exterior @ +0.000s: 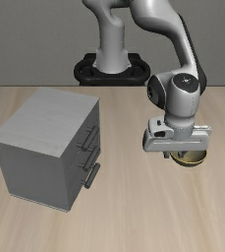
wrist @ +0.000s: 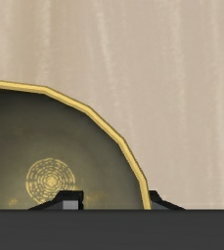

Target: Pick up the pocelain bowl on the table and place it on the white cabinet

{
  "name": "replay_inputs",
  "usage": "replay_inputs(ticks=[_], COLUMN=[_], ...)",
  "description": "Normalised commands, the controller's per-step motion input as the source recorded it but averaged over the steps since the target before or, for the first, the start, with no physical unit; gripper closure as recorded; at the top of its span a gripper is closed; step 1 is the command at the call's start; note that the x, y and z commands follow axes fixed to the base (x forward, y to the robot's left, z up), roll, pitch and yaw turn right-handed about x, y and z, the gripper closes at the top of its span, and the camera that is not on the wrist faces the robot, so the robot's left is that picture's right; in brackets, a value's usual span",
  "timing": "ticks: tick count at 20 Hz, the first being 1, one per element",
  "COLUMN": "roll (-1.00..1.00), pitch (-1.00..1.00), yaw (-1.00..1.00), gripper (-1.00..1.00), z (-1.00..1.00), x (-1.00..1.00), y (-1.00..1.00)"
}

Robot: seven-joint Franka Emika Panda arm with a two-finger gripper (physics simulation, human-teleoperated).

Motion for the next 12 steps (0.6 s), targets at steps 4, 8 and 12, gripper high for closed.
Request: replay_inputs(ticks=[4,8,12], roll=[0.0,0.0,0.0], pitch=[0.0,0.0,0.0], yaw=[0.0,0.0,0.0], gripper=[1.0,1.0,1.0], z=[1.0,1.0,1.0], x=[0.0,0.0,0.0], y=[0.0,0.0,0.0])
